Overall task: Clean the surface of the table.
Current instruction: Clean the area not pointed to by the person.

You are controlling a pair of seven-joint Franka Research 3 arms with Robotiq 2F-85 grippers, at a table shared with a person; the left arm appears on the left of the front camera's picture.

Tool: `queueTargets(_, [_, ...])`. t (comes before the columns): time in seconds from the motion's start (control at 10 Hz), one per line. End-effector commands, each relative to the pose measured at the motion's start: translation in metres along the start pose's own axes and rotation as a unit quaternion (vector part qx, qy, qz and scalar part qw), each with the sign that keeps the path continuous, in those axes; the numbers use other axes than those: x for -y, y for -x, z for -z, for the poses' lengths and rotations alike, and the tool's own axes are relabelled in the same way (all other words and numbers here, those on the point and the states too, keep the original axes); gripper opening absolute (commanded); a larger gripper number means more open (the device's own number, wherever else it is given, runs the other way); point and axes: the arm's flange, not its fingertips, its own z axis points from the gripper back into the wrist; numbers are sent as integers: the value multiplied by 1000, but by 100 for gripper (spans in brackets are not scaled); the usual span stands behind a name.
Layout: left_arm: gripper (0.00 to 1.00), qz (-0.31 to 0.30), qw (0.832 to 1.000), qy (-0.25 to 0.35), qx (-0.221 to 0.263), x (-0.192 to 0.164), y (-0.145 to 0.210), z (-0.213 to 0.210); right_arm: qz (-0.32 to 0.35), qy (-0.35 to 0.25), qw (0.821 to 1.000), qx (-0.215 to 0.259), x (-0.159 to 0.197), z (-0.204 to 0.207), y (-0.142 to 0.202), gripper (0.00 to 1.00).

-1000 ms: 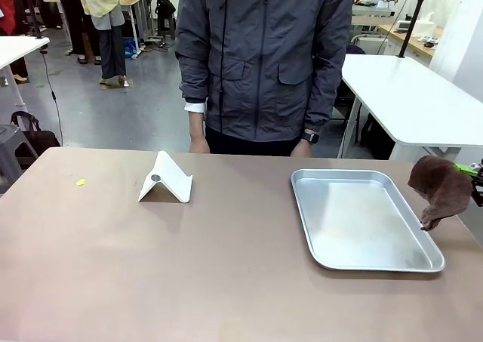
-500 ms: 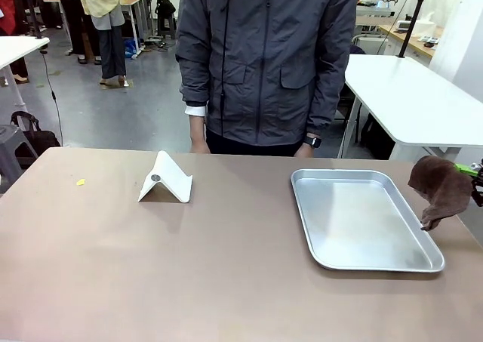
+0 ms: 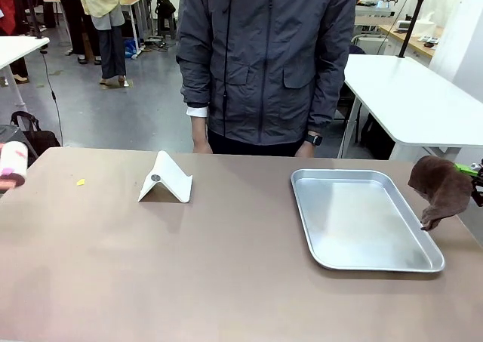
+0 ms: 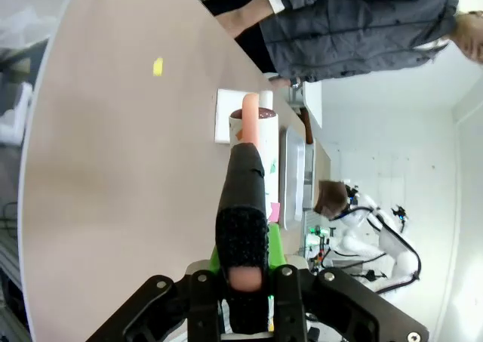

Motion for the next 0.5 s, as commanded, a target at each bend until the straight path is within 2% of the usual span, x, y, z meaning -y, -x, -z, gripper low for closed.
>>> queueTargets(0.0, [23,-13,1000,-20,-16,22,-33,14,-2,2,1000,-5,-4,1,1,6])
queueTargets(0.2, [23,-27,999,-42,19,39,-86,38,-2,2,1000,-5,-4,1,1,6])
queueTargets(0.4, [23,-34,995,-83,38,39,-127,68,-2,2,1000,-5,-4,1,1,6])
